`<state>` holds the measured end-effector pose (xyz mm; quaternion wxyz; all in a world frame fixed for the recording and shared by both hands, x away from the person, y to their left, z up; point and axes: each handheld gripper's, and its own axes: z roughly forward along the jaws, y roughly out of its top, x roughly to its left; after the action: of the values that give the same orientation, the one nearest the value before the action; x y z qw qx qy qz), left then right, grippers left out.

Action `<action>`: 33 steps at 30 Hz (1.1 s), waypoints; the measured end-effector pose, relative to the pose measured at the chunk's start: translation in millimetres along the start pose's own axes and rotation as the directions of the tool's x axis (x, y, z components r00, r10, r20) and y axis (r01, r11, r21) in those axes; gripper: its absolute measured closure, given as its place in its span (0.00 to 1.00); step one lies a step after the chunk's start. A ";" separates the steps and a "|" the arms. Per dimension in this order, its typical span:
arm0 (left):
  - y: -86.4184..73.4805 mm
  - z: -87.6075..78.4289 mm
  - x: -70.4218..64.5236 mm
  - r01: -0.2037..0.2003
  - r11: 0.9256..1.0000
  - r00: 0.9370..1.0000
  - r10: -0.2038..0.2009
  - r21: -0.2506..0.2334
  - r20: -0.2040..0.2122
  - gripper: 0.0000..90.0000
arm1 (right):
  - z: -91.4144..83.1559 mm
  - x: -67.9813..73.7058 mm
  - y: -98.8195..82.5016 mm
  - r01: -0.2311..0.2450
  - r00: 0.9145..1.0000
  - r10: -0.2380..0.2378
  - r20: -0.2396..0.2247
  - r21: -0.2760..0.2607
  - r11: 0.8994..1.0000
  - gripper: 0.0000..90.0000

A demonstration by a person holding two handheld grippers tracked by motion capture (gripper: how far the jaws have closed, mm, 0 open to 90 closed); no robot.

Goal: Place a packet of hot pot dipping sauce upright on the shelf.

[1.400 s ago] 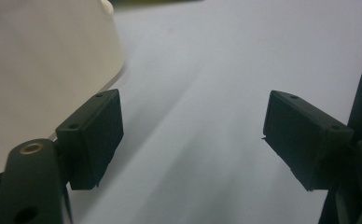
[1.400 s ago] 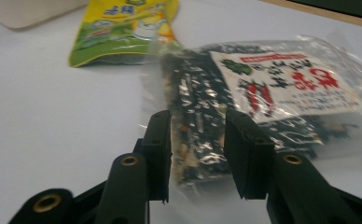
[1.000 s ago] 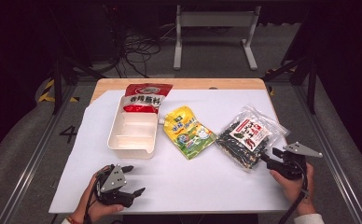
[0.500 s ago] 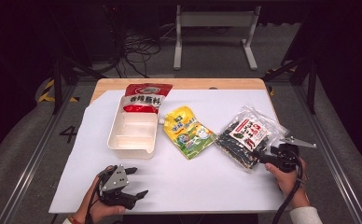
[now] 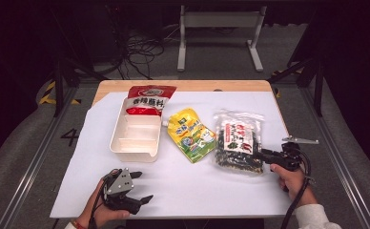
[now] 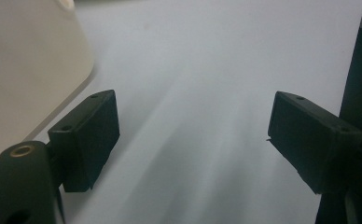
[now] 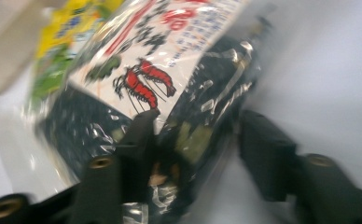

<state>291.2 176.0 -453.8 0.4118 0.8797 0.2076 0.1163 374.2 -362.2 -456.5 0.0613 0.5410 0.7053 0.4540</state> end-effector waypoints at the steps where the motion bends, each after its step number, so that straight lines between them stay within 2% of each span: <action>1: 0.0 0.3 0.1 -0.002 1.000 1.000 0.002 0.002 -0.001 0.19 | 2.2 0.3 1.0 -0.001 0.999 0.001 -0.048 0.013 1.000 0.66; 2: 0.0 0.3 0.1 -0.002 1.000 1.000 0.002 0.002 -0.001 0.19 | 2.2 0.3 1.0 -0.001 0.999 0.001 -0.048 0.013 1.000 0.66; 4: -0.3 1.0 0.0 -0.006 1.000 1.000 0.006 0.007 -0.003 0.19 | 4.8 5.5 2.0 0.041 0.997 -0.039 -0.072 0.021 0.999 0.73; 6: -0.6 0.5 0.1 -0.003 1.000 1.000 0.003 0.005 -0.001 0.19 | 4.4 10.1 3.1 0.063 0.996 -0.061 -0.061 0.029 0.998 0.75; 7: -0.7 0.4 0.1 -0.001 1.000 1.000 0.001 0.006 -0.002 0.19 | 3.9 11.5 3.6 0.079 0.995 -0.077 -0.056 0.032 0.996 0.75; 12: -0.2 0.7 -0.5 -0.003 1.000 1.000 0.003 0.007 0.000 0.19 | 3.9 14.5 1.5 0.093 0.994 -0.090 -0.066 0.030 0.995 0.74; 19: 2.9 4.4 -1.2 0.009 1.000 1.000 -0.009 0.002 0.012 0.19 | 5.4 28.2 -0.5 0.150 0.987 -0.147 -0.058 0.058 0.987 0.68; 23: 11.2 12.0 -3.2 0.017 1.000 0.999 -0.017 -0.010 0.042 0.19 | 6.3 34.9 -0.6 0.184 0.982 -0.179 -0.056 0.081 0.980 0.63; 33: 34.9 39.7 -13.3 -0.002 1.000 0.994 0.001 0.005 0.112 0.18 | 6.7 40.5 -1.8 0.209 0.978 -0.206 -0.043 0.094 0.973 0.56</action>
<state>303.7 123.0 -452.4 0.4204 0.8860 0.1840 0.0666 360.3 -325.2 -445.3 0.0701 0.4590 0.7804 0.4187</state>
